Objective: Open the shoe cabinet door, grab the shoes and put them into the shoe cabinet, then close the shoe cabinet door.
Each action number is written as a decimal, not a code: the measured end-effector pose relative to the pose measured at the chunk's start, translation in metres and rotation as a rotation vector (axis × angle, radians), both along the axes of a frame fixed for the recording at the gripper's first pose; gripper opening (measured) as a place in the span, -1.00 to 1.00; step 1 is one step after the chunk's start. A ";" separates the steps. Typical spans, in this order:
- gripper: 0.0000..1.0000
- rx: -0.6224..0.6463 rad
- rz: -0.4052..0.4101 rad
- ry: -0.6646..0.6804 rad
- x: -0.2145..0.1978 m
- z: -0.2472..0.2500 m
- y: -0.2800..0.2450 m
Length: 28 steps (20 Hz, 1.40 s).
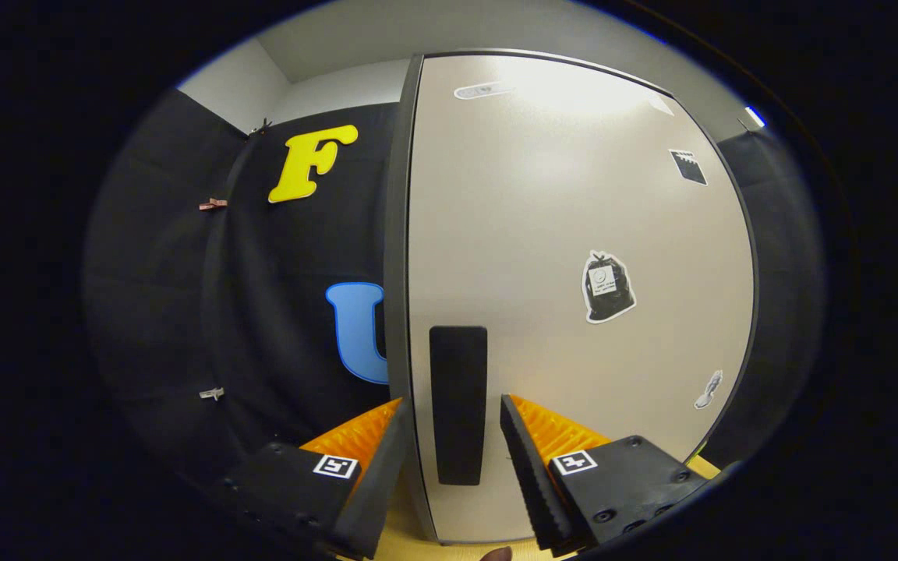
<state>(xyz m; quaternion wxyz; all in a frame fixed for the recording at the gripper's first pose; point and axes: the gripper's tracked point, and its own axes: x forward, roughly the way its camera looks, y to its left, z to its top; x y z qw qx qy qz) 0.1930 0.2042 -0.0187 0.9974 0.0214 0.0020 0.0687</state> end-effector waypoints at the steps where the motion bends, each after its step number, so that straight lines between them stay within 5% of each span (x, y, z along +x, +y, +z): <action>1: 0.46 -0.003 -0.039 0.011 0.000 -0.003 -0.005; 2: 0.23 0.002 -0.042 -0.033 0.001 0.004 -0.005; 5: -0.05 -0.034 -0.064 -0.038 0.000 0.001 -0.005; 6: -0.30 -0.016 -0.060 -0.022 0.000 0.000 -0.004; 10: -0.58 -0.026 -0.030 0.001 -0.003 -0.001 -0.005; 28: -0.59 0.051 0.183 0.027 -0.157 0.009 -0.078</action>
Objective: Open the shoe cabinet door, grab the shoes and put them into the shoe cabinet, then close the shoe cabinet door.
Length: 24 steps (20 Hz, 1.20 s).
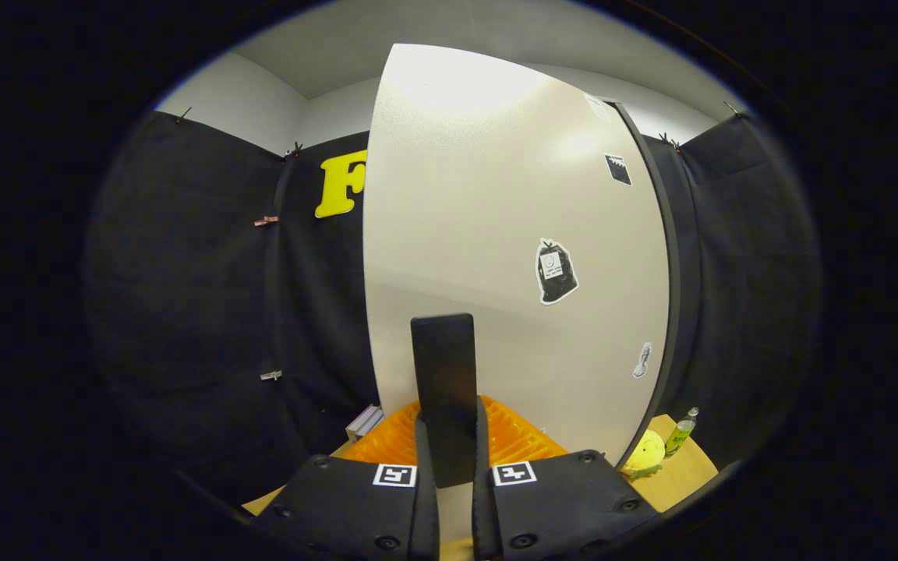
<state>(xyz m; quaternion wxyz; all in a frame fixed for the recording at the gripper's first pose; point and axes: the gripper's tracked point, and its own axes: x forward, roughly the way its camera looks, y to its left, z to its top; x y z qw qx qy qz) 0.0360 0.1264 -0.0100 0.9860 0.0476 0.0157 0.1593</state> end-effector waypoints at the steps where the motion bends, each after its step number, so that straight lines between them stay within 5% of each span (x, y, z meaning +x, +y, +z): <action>1: -0.59 -0.001 0.004 0.007 -0.008 -0.001 -0.007; 11: -0.60 -0.004 -0.051 0.005 -0.053 0.002 -0.096; 18: -0.62 0.016 -0.160 -0.007 -0.056 0.003 -0.158; 24: -0.63 -0.016 -0.147 -0.013 -0.060 0.002 -0.195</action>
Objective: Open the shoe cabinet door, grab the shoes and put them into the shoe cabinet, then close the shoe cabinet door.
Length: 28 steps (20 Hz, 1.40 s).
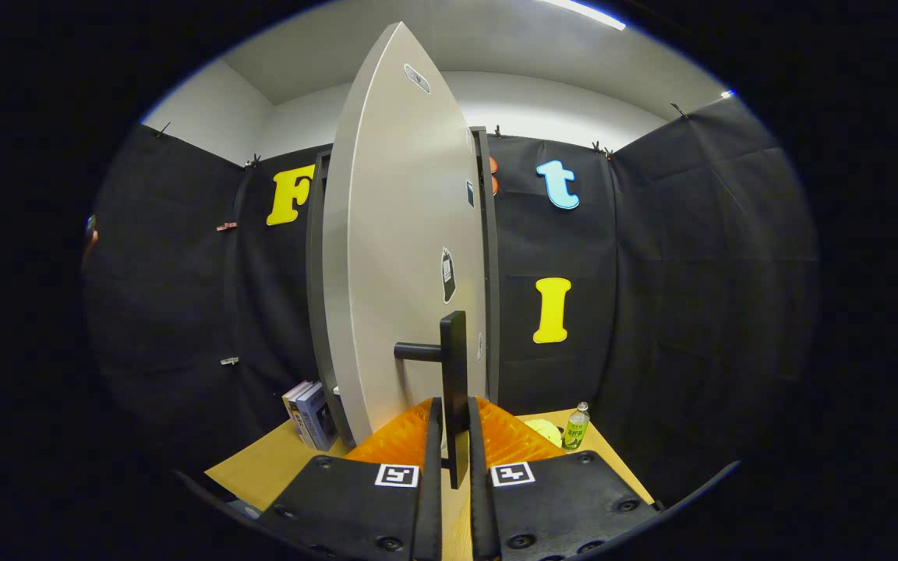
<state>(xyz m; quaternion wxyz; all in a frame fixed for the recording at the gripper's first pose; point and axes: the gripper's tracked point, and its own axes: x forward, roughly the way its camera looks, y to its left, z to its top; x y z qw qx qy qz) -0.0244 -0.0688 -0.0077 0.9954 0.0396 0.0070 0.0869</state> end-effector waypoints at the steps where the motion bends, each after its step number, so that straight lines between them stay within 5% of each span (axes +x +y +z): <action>1: -0.63 0.002 0.000 -0.004 0.000 0.002 -0.005; 10: -0.73 0.030 -0.081 -0.045 -0.007 0.015 -0.064; 23: -0.61 -0.012 -0.108 0.013 -0.047 -0.002 -0.055; 24: -0.42 -0.007 -0.074 0.018 -0.055 -0.003 -0.043; 28: 0.87 -0.086 0.009 0.049 -0.066 -0.035 0.015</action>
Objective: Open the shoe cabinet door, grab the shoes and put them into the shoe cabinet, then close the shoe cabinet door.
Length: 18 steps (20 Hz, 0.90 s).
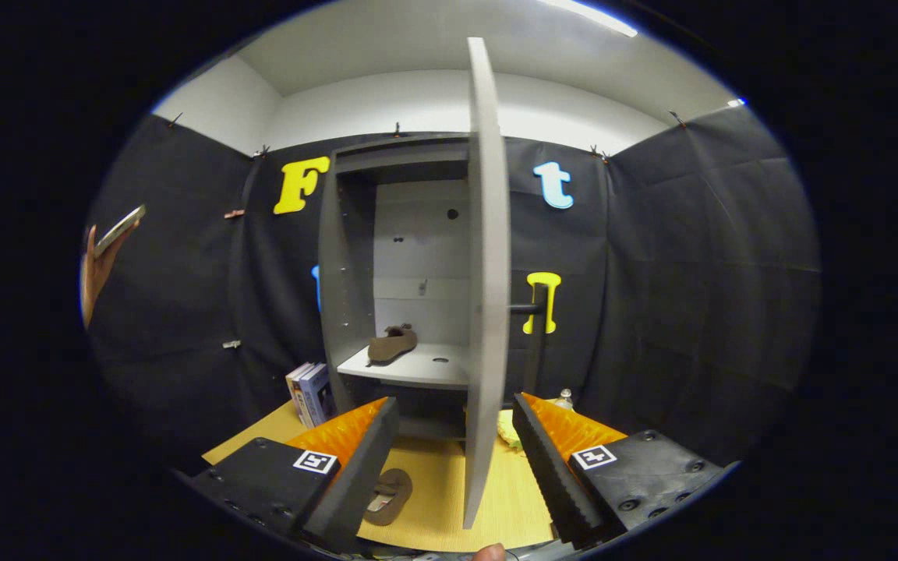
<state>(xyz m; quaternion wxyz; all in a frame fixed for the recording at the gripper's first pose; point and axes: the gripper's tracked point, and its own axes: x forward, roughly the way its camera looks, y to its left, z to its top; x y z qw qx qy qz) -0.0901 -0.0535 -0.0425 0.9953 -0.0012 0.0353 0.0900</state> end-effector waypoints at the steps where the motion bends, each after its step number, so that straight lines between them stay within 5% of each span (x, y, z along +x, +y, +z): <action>1: 0.87 -0.008 0.018 0.040 0.000 -0.020 0.015; 11: 0.98 0.134 0.119 0.490 0.029 -0.217 0.133; 18: 0.97 0.108 0.120 0.652 0.055 -0.334 0.171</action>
